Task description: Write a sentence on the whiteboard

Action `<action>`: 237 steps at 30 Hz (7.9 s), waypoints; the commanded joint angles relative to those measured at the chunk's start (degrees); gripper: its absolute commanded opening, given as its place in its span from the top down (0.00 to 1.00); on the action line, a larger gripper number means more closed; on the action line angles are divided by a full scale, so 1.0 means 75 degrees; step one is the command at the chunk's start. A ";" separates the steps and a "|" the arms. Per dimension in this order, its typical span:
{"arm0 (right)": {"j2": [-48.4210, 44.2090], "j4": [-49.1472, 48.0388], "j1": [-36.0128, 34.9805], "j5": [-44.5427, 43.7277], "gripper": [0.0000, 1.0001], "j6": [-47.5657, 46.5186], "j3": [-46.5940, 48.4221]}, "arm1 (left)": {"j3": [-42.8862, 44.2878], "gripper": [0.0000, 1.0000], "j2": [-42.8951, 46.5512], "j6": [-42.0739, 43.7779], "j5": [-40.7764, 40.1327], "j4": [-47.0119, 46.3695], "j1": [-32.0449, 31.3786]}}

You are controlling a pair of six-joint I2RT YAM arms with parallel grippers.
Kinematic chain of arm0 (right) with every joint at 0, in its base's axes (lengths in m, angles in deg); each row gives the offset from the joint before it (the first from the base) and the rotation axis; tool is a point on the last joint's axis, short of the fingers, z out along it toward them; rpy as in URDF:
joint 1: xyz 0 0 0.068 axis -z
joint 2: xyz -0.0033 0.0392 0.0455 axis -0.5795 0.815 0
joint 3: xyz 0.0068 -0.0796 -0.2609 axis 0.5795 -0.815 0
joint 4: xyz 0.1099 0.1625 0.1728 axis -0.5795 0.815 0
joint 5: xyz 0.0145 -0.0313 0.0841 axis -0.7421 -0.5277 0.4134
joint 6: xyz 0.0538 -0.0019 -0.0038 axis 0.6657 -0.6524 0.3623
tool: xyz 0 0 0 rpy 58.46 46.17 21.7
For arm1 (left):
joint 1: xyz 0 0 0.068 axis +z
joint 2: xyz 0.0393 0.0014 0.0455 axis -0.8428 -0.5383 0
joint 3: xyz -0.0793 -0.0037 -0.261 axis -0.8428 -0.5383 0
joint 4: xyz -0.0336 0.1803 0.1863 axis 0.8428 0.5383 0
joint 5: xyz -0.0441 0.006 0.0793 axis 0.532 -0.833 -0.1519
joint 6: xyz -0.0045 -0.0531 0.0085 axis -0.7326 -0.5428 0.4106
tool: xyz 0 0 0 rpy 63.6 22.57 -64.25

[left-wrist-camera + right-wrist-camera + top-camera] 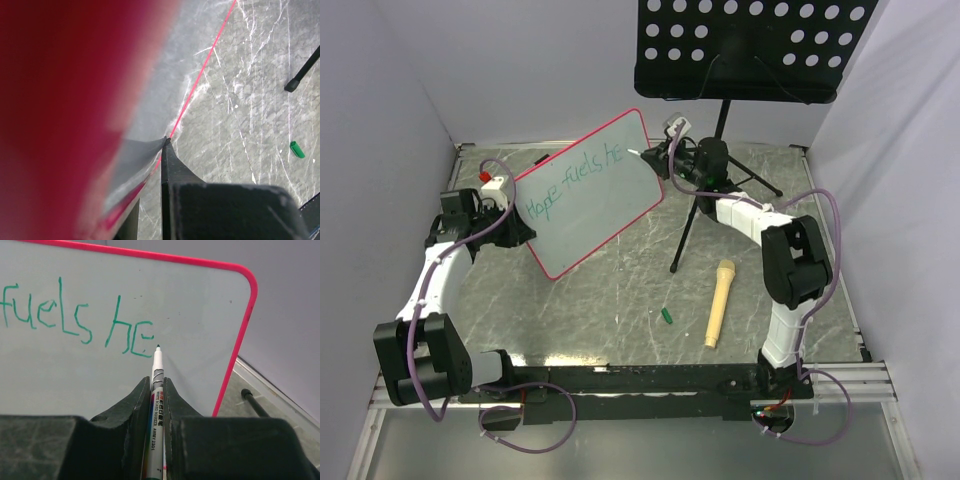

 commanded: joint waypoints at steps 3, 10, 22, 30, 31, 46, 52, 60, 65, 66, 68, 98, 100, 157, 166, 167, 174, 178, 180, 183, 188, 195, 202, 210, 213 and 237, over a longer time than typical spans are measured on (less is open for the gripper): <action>0.0259 -0.0339 -0.0051 -0.0173 1.00 -0.0173 0.0532 | -0.0387 0.99 -0.0586 0.1580 -0.2986 0.1629 0.0023; 0.0377 -0.0315 -0.0051 -0.0231 1.00 -0.0197 0.0673 | -0.0457 0.99 -0.0493 0.1580 -0.3009 0.1571 0.0011; 0.0564 -0.0175 -0.0063 -0.0255 1.00 -0.0150 0.0955 | -0.0480 0.99 -0.0493 0.1580 -0.3021 0.1548 -0.0035; 0.0670 -0.0057 -0.0063 -0.0220 1.00 -0.0126 0.1119 | -0.0492 0.99 -0.0457 0.1569 -0.3021 0.1536 -0.0047; 0.0681 -0.0069 -0.0075 -0.0197 1.00 -0.0115 0.1142 | -0.0492 0.99 -0.0469 0.1580 -0.3021 0.1536 -0.0059; 0.0658 -0.0116 -0.0098 0.0213 1.00 -0.0067 0.1095 | -0.0492 0.99 -0.0493 0.1557 -0.3021 0.1524 -0.0071; 0.0670 -0.0069 -0.0087 0.0378 1.00 -0.0091 0.1095 | -0.0504 0.99 -0.0469 0.1545 -0.3044 0.1512 -0.0082; 0.0716 0.0282 -0.0110 0.0331 1.00 -0.0208 0.1271 | -0.0492 0.99 -0.0469 0.1533 -0.3056 0.1524 -0.0082; 0.0740 0.0552 -0.0098 0.0284 1.00 -0.0349 0.1365 | -0.0481 0.99 -0.0481 0.1545 -0.3068 0.1524 -0.0082; 0.0751 0.0587 -0.0098 0.0307 1.00 -0.0360 0.1376 | -0.0492 0.99 -0.0504 0.1522 -0.3079 0.1524 -0.0082; 0.0752 0.0634 -0.0110 0.0308 1.00 -0.0372 0.1400 | -0.0469 0.99 -0.0493 0.1522 -0.3079 0.1524 -0.0082; 0.0576 0.0775 -0.0016 0.0530 1.00 -0.0536 0.1060 | -0.0422 0.99 -0.0528 0.1510 -0.3232 0.1524 -0.0071; 0.0564 0.0775 -0.0016 0.0530 1.00 -0.0548 0.1037 | -0.0422 0.99 -0.0539 0.1498 -0.3243 0.1512 -0.0082; 0.0681 0.0318 0.0148 0.0120 1.00 0.0003 0.1517 | -0.0422 0.99 -0.0645 0.1451 -0.3173 0.1489 -0.0082; 0.0810 0.0376 0.0136 0.0120 1.00 0.0061 0.1669 | -0.0434 0.99 -0.0668 0.1440 -0.3185 0.1489 -0.0082; 0.0833 0.0423 0.0136 0.0120 1.00 0.0073 0.1716 | -0.0434 0.99 -0.0668 0.1440 -0.3196 0.1489 -0.0082; 0.1009 0.0704 0.0148 0.0155 1.00 0.0061 0.1927 | -0.0422 0.99 -0.0668 0.1428 -0.3208 0.1477 -0.0082; 0.0974 0.0693 0.0148 0.0179 1.00 0.0026 0.1822 | -0.0434 0.99 -0.0657 0.1440 -0.3220 0.1477 -0.0082; 0.0962 0.0681 0.0136 0.0190 1.00 -0.0009 0.1740 | -0.0422 0.99 -0.0656 0.1440 -0.3232 0.1477 -0.0094; 0.0916 0.0658 0.0148 0.0225 1.00 -0.0044 0.1611 | -0.0410 0.99 -0.0668 0.1428 -0.3243 0.1477 -0.0082; 0.0822 0.0599 0.0148 0.0237 1.00 -0.0138 0.1366 | -0.0410 0.99 -0.0680 0.1428 -0.3278 0.1465 -0.0094; 0.0728 0.0529 0.0160 0.0214 1.00 -0.0173 0.1142 | -0.0399 0.99 -0.0680 0.1416 -0.3302 0.1477 -0.0082; 0.0623 0.0493 0.0206 0.0144 1.00 -0.0231 0.1002 | -0.0399 0.99 -0.0680 0.1416 -0.3314 0.1477 -0.0082; 0.0447 0.0342 0.0288 0.0166 1.00 -0.0173 0.0861 | -0.0410 0.99 -0.0692 0.1416 -0.3314 0.1465 -0.0094; 0.0225 -0.0232 0.0359 0.0494 1.00 0.0002 0.0569 | -0.0434 0.99 -0.0645 0.1416 -0.3314 0.1454 -0.0094; 0.0669 -0.0316 0.0324 0.0167 1.00 0.0354 0.1493 | -0.0446 0.99 -0.0680 0.1428 -0.3279 0.1419 -0.0082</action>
